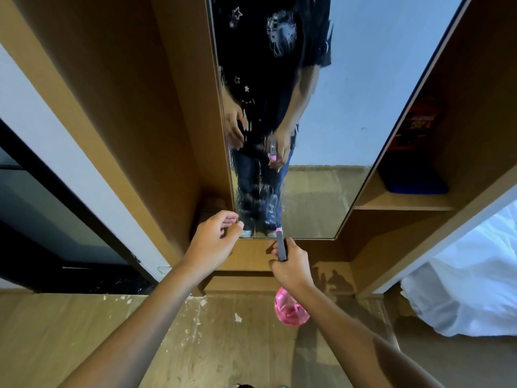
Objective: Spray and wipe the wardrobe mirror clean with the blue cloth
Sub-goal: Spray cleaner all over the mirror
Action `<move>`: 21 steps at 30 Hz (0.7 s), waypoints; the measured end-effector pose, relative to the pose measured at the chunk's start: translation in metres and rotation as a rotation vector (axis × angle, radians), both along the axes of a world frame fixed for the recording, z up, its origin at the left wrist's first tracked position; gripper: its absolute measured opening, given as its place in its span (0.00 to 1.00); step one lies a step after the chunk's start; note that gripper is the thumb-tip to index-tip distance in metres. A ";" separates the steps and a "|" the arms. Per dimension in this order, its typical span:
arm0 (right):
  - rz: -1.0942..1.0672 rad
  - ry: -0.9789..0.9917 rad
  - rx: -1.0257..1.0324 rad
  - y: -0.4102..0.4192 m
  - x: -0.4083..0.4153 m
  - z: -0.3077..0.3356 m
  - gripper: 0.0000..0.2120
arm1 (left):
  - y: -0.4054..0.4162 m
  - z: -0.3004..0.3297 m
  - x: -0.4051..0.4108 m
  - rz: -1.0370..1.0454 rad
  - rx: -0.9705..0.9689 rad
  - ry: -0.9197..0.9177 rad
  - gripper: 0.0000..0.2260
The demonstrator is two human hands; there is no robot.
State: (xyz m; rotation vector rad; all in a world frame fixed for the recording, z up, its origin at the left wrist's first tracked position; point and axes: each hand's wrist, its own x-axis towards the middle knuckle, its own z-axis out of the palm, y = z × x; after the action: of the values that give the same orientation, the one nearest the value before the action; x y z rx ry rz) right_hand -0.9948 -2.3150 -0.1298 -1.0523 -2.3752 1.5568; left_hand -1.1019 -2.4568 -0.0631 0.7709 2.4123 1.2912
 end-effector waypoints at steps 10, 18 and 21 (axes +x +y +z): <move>-0.057 -0.058 0.019 0.009 0.011 -0.005 0.07 | 0.012 -0.005 0.002 -0.037 -0.030 0.016 0.13; -0.136 -0.020 -0.016 0.017 0.024 -0.009 0.10 | 0.022 -0.006 0.007 -0.073 -0.023 -0.010 0.12; -0.192 0.006 -0.021 0.023 0.031 -0.009 0.10 | 0.028 -0.007 0.010 -0.094 -0.029 0.007 0.12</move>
State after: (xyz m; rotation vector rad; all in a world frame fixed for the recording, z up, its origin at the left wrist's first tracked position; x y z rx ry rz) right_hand -0.9642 -2.2924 -0.1387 -1.2366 -2.1845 1.5177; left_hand -1.0918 -2.4285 -0.0700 0.8714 2.3641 1.2171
